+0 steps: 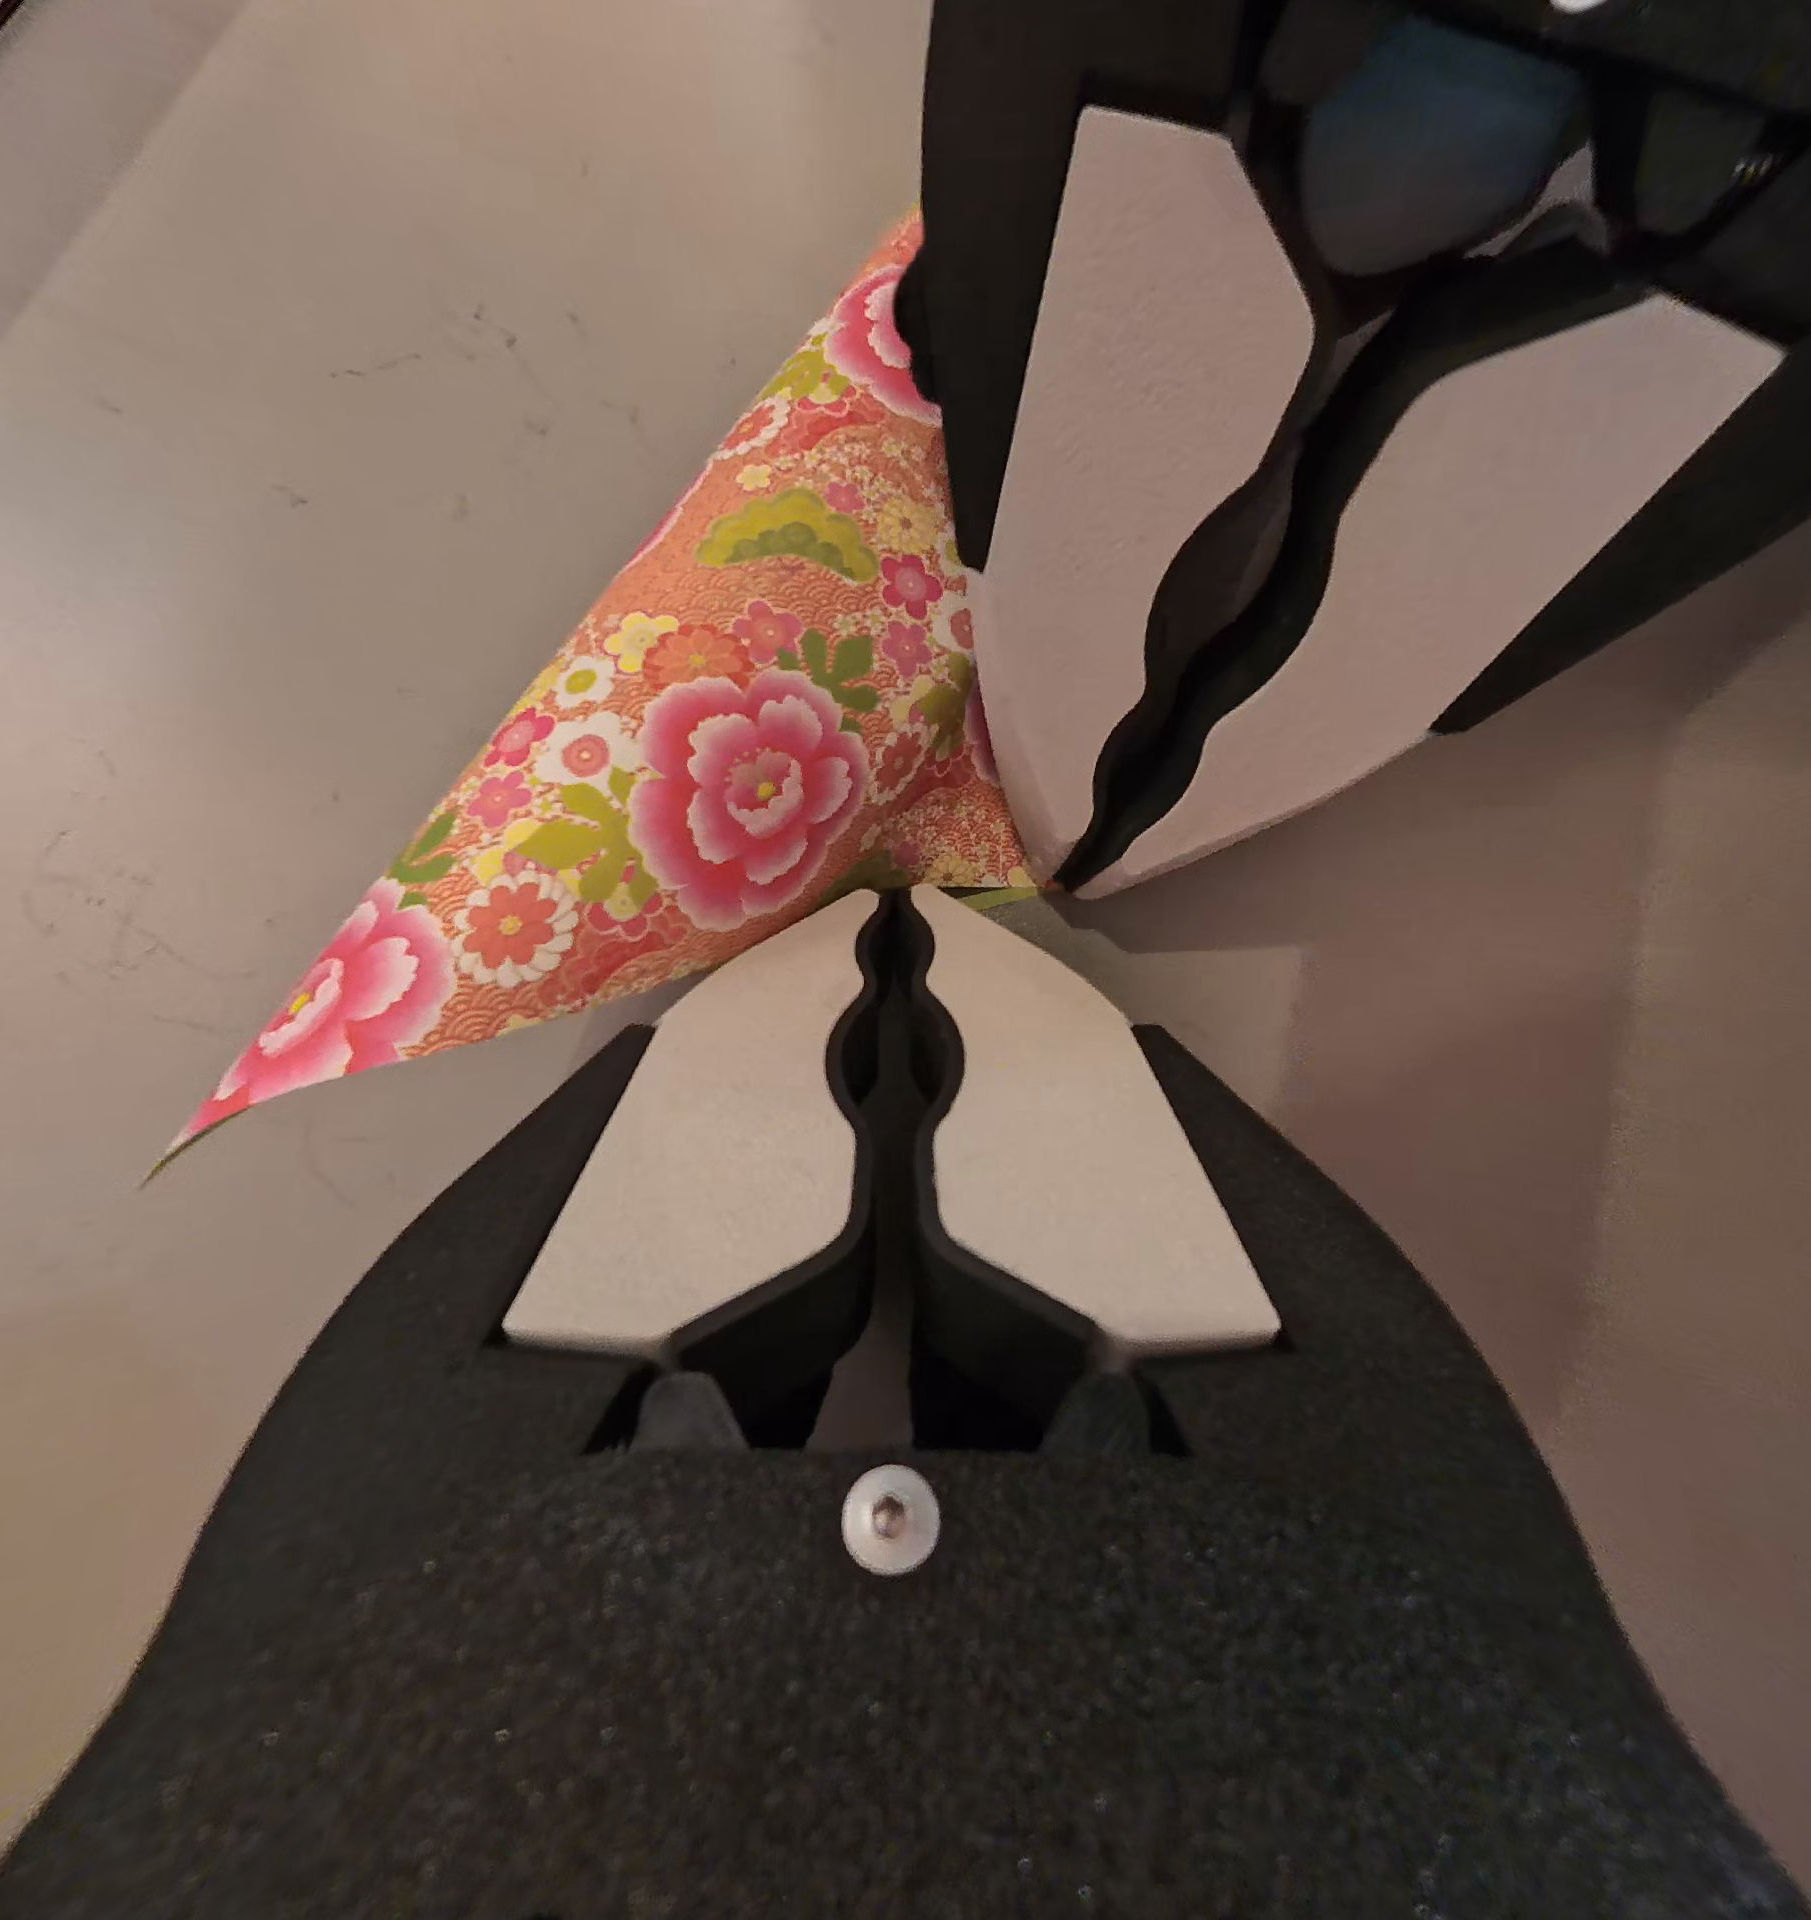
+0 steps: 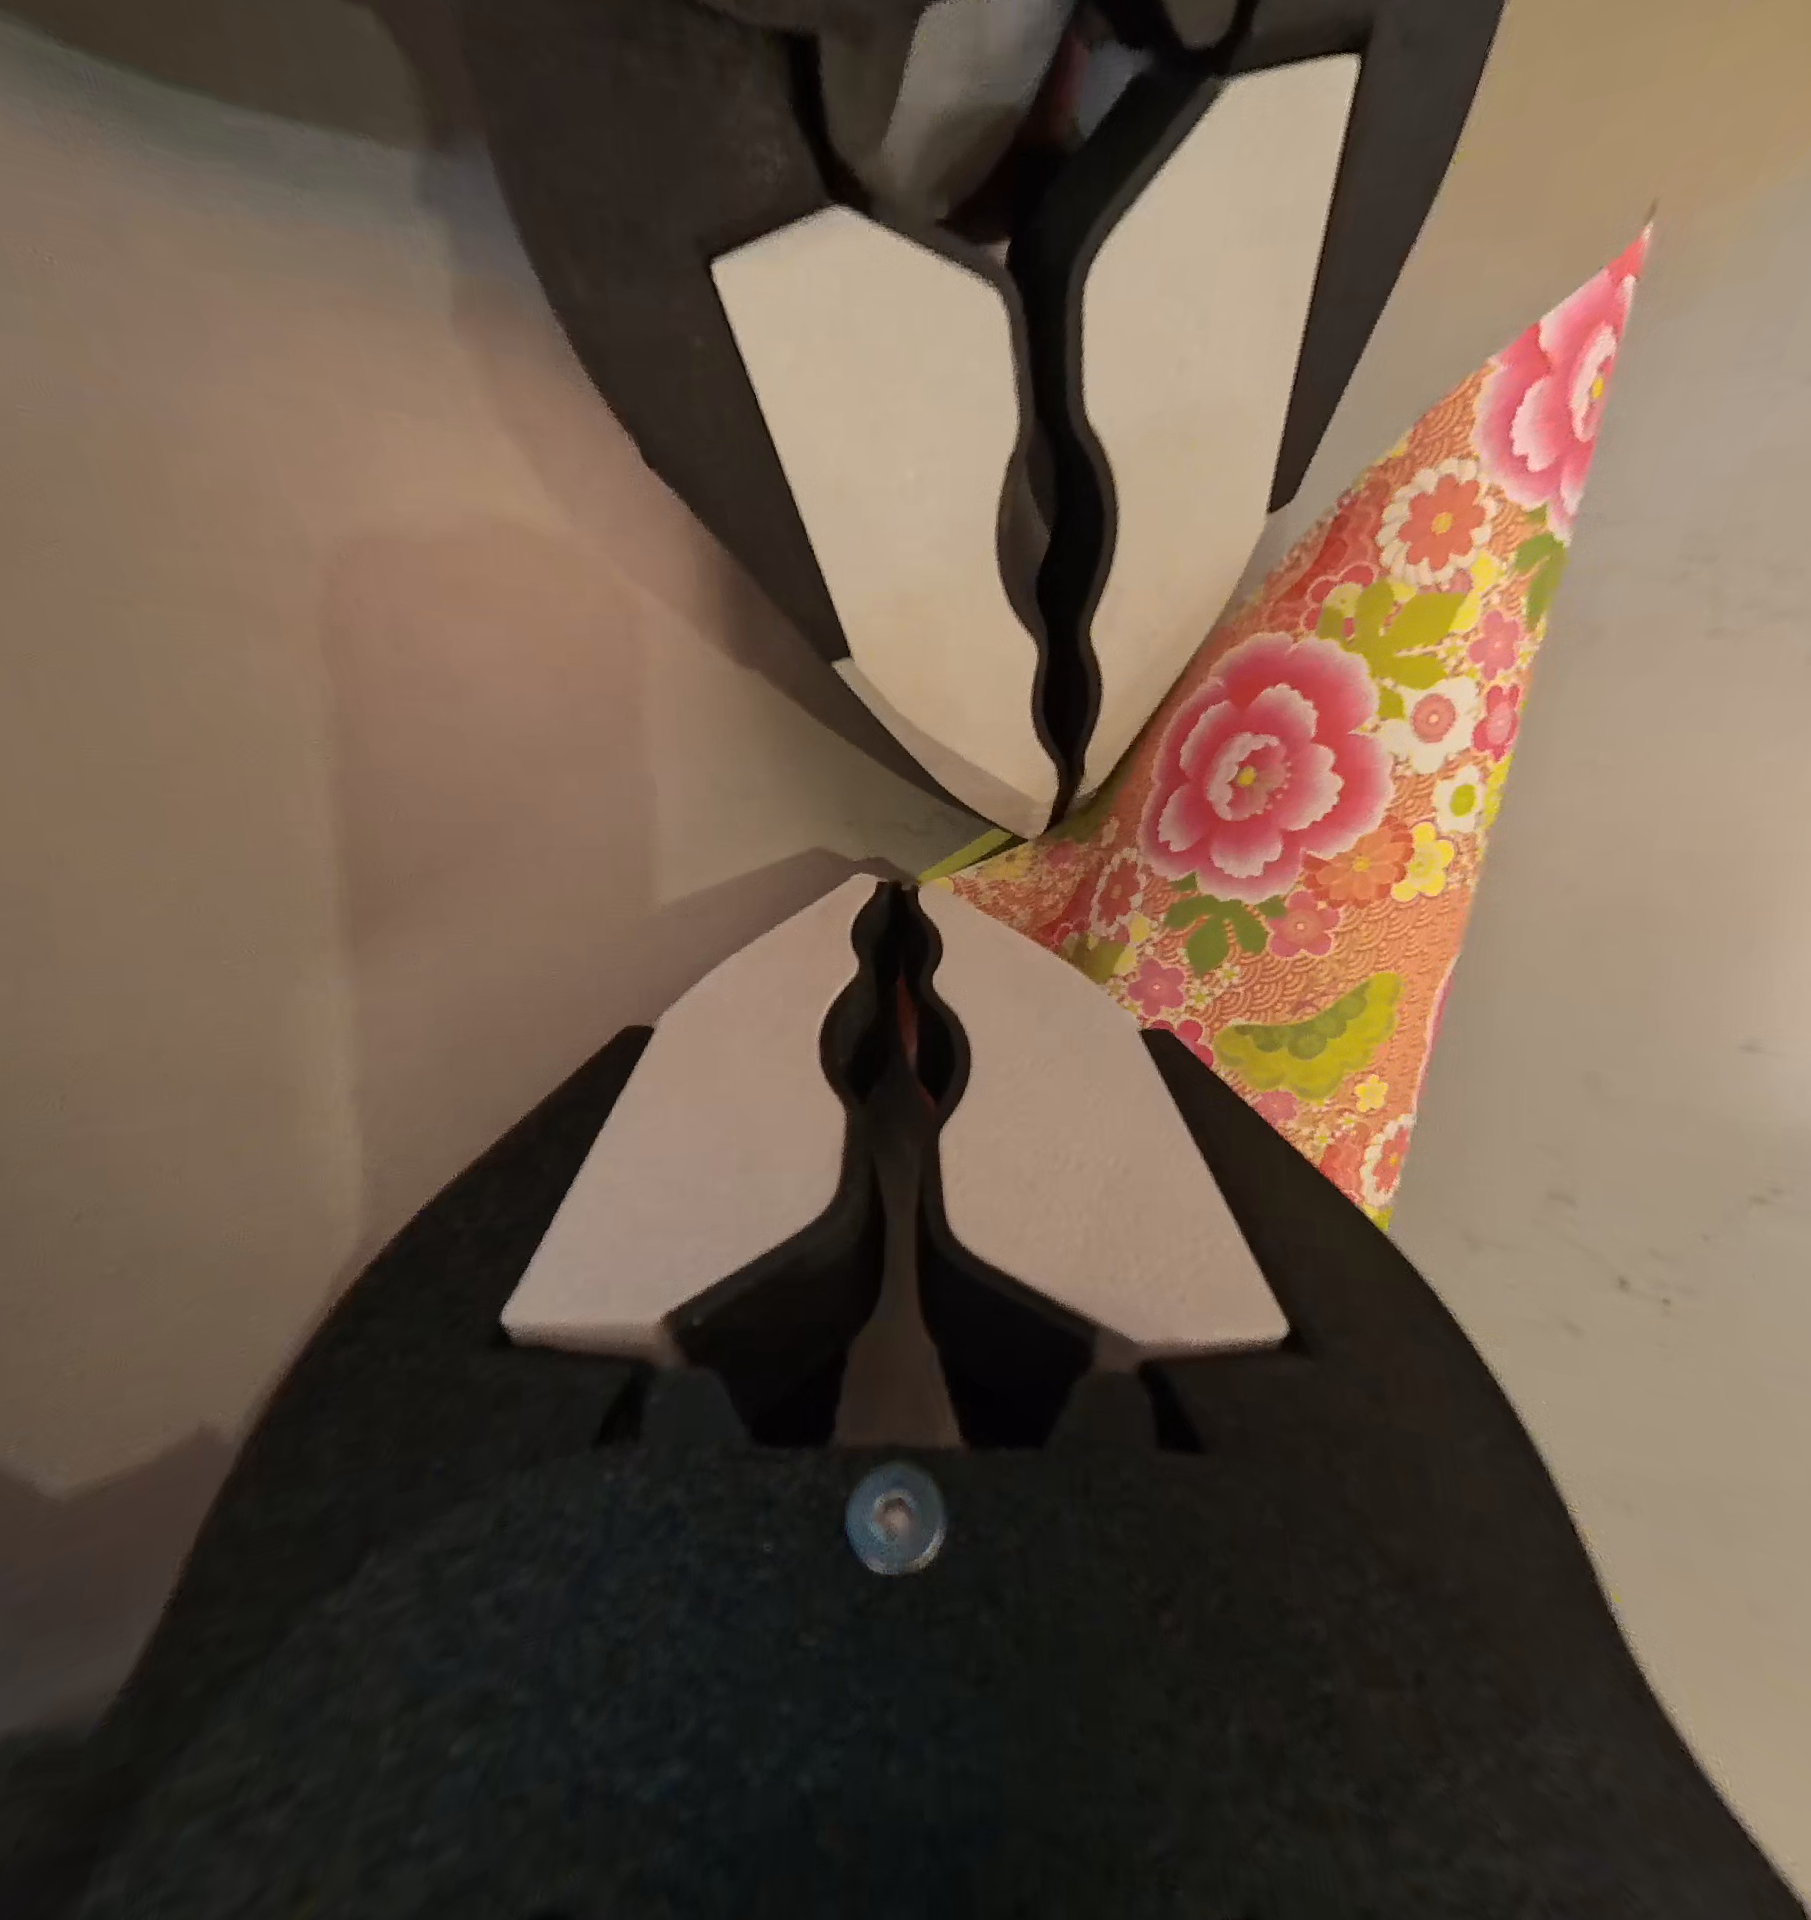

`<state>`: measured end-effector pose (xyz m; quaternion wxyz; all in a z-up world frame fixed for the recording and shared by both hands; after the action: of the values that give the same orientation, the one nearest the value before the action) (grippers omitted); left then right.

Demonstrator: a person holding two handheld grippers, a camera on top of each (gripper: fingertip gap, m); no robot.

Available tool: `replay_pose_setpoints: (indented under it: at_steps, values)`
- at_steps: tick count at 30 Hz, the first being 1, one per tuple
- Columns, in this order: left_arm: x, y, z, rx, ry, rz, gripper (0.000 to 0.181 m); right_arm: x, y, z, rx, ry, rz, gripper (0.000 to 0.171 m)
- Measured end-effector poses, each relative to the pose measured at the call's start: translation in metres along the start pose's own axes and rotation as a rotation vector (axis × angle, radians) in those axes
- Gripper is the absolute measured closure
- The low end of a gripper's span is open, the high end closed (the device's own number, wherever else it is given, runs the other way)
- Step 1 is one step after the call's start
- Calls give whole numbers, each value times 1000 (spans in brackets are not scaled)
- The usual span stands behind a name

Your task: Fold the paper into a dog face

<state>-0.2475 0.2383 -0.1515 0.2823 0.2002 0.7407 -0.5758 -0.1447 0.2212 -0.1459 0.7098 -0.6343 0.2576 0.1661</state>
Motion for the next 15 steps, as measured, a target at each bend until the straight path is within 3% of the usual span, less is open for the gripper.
replay_pose_setpoints:
  at_steps: [15]
  values:
    - [0,0,0,8,-7,5,181,1,0,-1,29,25,8,168]
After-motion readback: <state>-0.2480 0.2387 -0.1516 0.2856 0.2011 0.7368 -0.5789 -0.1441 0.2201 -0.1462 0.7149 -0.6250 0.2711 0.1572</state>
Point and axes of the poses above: each gripper's, where its closed fingertips meet, y out along the fingers, x out of its underside, z = x × y across the jaws, the point moved 8 cm from there along -y, back along the fingers, and after that the axes turned 7 degrees about y, right-handed, at the moved point
